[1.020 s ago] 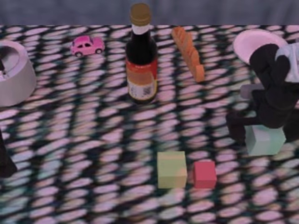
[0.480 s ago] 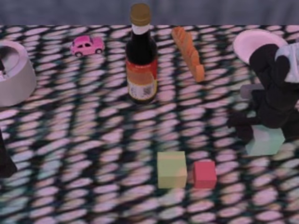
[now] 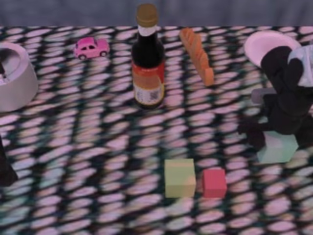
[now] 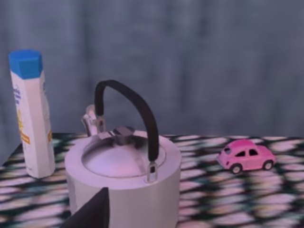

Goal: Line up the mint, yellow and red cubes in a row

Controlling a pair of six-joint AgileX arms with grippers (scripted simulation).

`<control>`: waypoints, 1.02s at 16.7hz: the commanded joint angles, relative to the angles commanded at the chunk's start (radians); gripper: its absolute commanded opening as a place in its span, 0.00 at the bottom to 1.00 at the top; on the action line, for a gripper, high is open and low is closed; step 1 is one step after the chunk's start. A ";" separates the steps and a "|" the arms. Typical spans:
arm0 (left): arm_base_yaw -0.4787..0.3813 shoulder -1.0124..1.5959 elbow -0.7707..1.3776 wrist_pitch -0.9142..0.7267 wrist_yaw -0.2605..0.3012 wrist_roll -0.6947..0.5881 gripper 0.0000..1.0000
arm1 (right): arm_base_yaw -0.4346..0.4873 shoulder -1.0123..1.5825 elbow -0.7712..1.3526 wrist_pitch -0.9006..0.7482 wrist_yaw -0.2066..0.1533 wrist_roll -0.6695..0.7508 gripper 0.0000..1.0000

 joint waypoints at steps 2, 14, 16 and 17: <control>0.000 0.000 0.000 0.000 0.000 0.000 1.00 | 0.000 0.000 0.000 0.000 0.000 0.000 0.00; 0.000 0.000 0.000 0.000 0.000 0.000 1.00 | 0.007 -0.132 0.129 -0.250 0.001 -0.003 0.00; 0.000 0.000 0.000 0.000 0.000 0.000 1.00 | 0.007 -0.132 0.129 -0.250 0.001 -0.003 0.00; 0.000 0.000 0.000 0.000 0.000 0.000 1.00 | 0.002 -0.128 0.126 -0.248 0.001 -0.001 0.00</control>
